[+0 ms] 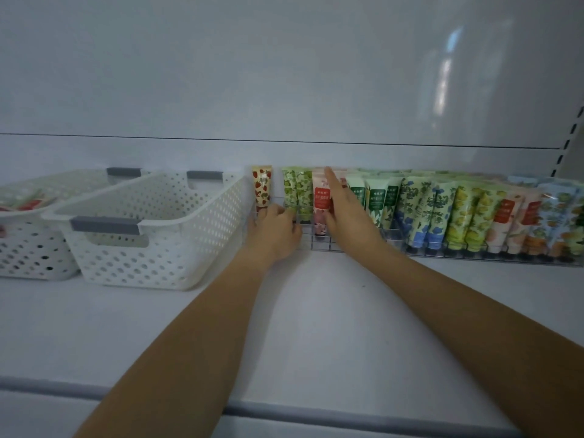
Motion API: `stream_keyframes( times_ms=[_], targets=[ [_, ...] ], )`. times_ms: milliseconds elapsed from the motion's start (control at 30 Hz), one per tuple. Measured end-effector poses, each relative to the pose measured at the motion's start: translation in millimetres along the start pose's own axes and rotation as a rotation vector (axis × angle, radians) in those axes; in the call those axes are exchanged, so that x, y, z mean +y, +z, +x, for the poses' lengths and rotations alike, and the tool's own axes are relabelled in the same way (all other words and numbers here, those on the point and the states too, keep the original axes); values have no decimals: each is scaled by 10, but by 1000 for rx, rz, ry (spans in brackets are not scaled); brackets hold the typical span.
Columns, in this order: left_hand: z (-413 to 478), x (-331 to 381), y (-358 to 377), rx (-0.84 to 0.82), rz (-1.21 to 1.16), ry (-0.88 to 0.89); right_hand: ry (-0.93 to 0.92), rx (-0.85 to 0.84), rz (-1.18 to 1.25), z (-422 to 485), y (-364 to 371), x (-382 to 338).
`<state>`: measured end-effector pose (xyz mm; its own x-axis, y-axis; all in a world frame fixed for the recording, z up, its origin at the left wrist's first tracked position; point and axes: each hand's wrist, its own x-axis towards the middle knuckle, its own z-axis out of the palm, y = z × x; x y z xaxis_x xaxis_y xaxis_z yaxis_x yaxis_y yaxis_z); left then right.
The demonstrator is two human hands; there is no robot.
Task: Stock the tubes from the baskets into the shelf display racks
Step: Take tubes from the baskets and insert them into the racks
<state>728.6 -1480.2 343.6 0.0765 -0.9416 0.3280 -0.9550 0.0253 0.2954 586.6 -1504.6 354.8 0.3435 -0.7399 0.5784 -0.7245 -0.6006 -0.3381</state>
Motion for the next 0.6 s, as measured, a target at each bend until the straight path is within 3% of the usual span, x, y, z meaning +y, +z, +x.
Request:
stream_keyframes(
  times_ms=[167, 333, 600],
  targets=[
    [-48, 59, -32, 133, -5, 12, -80, 64, -206, -94, -61, 17],
    [47, 219, -293, 260, -2, 62, -164, 216, -212, -20, -254, -56],
    [414, -202, -1393, 293, 94, 110, -287, 75, -180, 430, -296, -438]
  ],
)
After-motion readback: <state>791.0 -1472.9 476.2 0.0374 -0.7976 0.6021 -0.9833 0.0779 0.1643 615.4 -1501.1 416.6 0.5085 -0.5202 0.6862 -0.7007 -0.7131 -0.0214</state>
